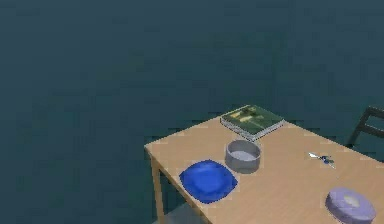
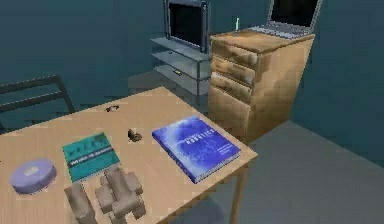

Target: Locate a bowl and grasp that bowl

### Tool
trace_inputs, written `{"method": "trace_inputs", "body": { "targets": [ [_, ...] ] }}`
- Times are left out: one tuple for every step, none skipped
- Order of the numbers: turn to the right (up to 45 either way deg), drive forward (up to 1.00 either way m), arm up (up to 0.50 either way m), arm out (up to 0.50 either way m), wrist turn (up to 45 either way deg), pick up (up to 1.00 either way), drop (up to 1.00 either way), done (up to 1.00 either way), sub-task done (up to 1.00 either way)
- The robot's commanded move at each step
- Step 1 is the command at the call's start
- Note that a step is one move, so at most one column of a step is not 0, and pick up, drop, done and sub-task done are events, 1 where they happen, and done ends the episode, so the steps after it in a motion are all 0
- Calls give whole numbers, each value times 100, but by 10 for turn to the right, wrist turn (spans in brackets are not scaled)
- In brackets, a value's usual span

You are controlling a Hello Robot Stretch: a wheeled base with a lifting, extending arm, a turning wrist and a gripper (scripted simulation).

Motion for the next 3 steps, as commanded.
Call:
{"method": "trace_inputs", "body": {
  "targets": [
    [-450,0,0,0,0,0,0,0,0],
    [-240,0,0,0,0,0,0,0,0],
    [0,0,50,0,0,0,0,0,0]
  ]
}}
